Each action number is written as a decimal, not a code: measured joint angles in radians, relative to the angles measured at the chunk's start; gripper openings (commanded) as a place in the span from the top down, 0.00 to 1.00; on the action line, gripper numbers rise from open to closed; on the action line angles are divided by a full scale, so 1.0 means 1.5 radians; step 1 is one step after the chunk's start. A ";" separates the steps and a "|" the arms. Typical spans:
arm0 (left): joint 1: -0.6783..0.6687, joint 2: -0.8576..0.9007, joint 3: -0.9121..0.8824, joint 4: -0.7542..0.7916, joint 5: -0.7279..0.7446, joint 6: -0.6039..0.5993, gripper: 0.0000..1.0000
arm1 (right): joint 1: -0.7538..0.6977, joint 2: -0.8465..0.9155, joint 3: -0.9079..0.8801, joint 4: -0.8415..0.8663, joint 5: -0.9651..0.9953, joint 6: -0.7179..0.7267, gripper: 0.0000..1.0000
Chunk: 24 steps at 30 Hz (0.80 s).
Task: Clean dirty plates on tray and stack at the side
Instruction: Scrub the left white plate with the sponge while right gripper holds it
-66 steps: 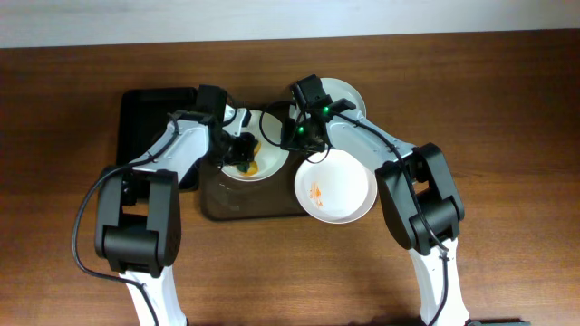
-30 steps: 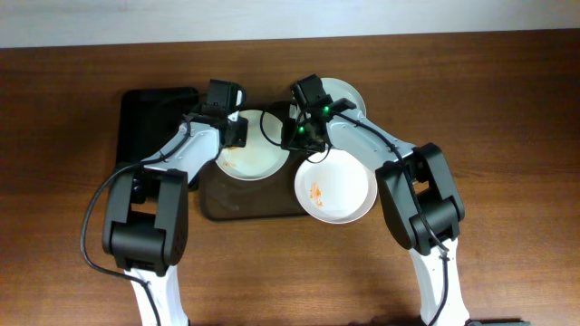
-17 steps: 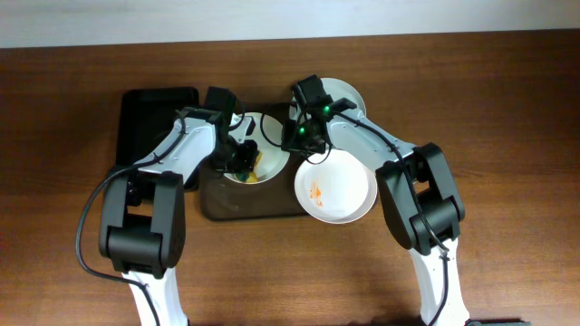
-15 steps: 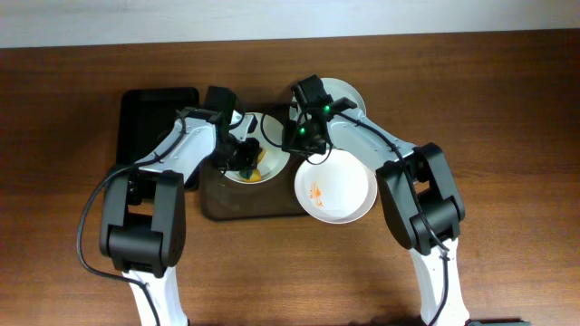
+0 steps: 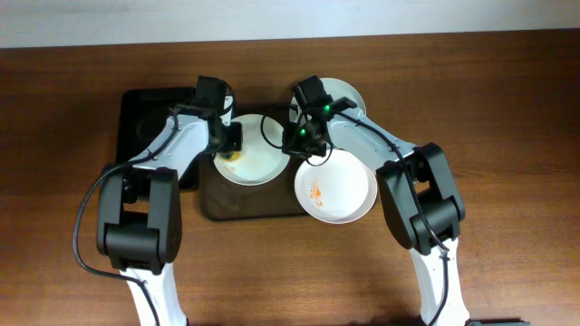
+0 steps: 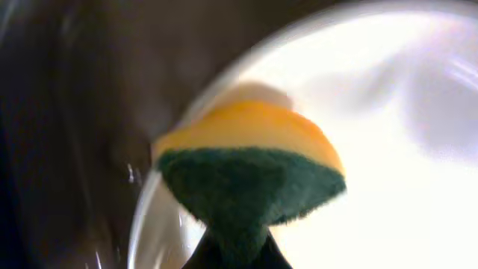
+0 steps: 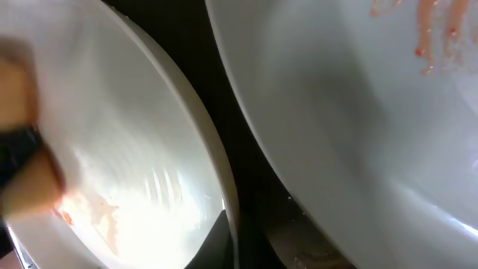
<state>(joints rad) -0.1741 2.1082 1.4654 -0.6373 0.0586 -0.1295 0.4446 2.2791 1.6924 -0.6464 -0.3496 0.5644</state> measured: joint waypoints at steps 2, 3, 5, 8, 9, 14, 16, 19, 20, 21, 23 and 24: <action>0.002 -0.004 0.003 -0.055 0.032 -0.002 0.99 | 0.000 0.000 0.000 0.000 -0.002 0.000 0.96; 0.003 -0.005 0.006 -0.087 0.062 -0.002 0.99 | 0.000 0.000 0.000 0.000 -0.002 0.000 0.96; 0.003 -0.004 0.010 -0.118 0.107 -0.002 0.99 | 0.000 0.000 0.000 -0.001 -0.002 0.000 0.96; 0.003 0.000 0.010 -0.095 0.165 -0.007 0.99 | 0.000 0.000 0.000 -0.001 -0.003 -0.001 0.96; 0.003 0.003 0.011 -0.072 0.172 -0.010 0.99 | 0.000 0.000 0.000 -0.001 -0.004 0.000 0.96; 0.003 0.021 0.016 0.056 0.192 -0.030 0.99 | -0.001 0.000 0.000 -0.003 -0.007 0.000 0.96; 0.003 0.040 0.022 0.080 0.206 -0.040 0.99 | -0.001 0.000 0.000 -0.003 -0.007 0.000 0.96; 0.007 0.051 0.048 0.046 0.207 -0.049 0.99 | -0.001 0.000 0.000 -0.003 -0.007 0.000 0.96; 0.009 0.054 0.064 0.010 0.200 -0.050 0.99 | -0.001 0.000 0.000 -0.003 -0.007 0.000 0.96; 0.011 0.060 0.091 -0.048 0.177 -0.052 0.99 | -0.001 0.000 0.000 -0.003 -0.007 -0.001 0.96; 0.017 0.071 0.151 -0.131 0.108 -0.054 0.99 | -0.001 0.000 0.000 -0.003 -0.007 0.000 0.96; 0.018 0.073 0.181 -0.146 0.081 -0.054 0.99 | -0.001 0.000 0.000 -0.003 -0.007 0.000 0.96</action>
<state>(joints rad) -0.1471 2.2177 1.7374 -0.8562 0.1802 -0.2104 0.4427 2.2791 1.6924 -0.6506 -0.3607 0.5640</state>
